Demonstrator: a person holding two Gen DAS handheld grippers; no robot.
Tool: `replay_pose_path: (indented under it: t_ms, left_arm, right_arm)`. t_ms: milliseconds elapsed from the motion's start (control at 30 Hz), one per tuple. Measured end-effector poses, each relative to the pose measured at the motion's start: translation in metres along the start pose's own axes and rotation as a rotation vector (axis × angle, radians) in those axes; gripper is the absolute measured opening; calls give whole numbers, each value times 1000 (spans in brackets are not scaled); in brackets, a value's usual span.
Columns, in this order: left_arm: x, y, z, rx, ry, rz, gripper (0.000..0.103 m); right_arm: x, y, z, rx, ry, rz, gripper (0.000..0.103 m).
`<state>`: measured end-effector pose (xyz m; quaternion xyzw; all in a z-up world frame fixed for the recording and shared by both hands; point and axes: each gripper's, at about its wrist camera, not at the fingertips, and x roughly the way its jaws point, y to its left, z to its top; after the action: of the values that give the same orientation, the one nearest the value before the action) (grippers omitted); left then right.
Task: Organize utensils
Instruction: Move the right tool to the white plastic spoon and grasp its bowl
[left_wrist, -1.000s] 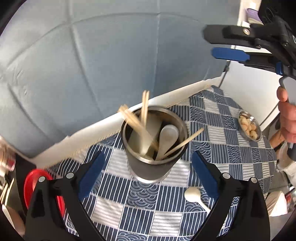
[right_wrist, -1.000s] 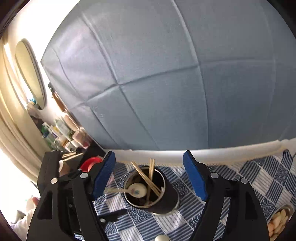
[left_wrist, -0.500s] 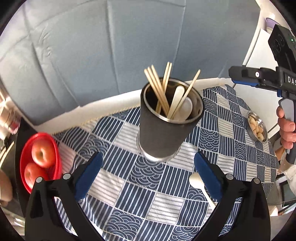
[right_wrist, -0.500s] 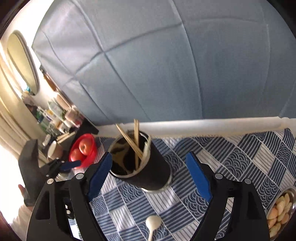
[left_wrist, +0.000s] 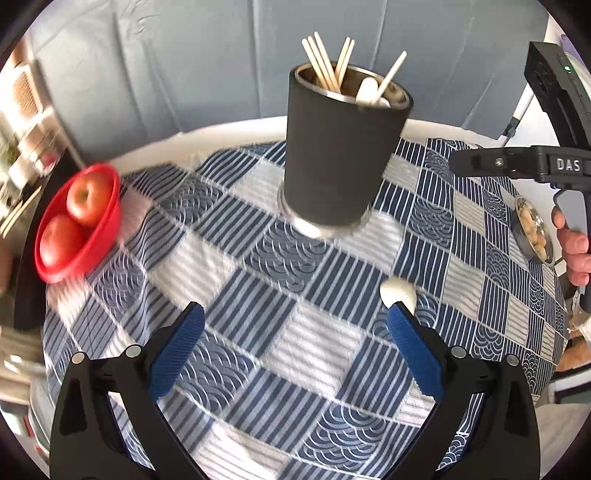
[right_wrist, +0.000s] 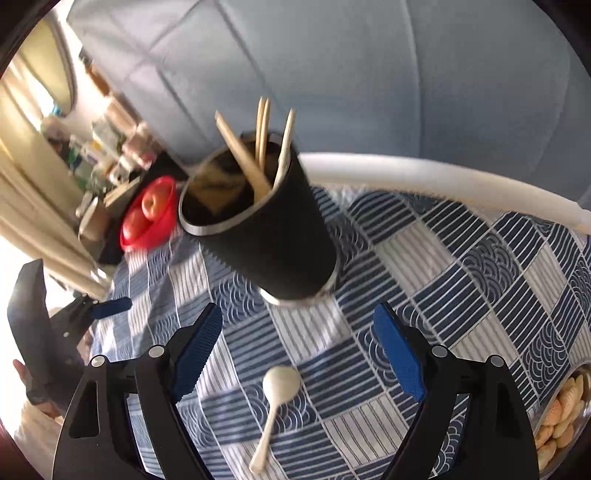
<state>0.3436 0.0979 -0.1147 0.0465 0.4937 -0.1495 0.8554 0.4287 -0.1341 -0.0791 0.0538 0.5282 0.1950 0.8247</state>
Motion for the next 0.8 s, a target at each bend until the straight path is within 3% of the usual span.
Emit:
replay_pose_path:
  t_ms: [367,800]
  left_arm:
    - [-1,-31,-69,-105,25,45,97]
    - [21,-62,-111,-152,96,29,97]
  right_arm:
    - [44,18,-45,-89,188,6,81]
    - [95,34,-68,-50,315,-4,78]
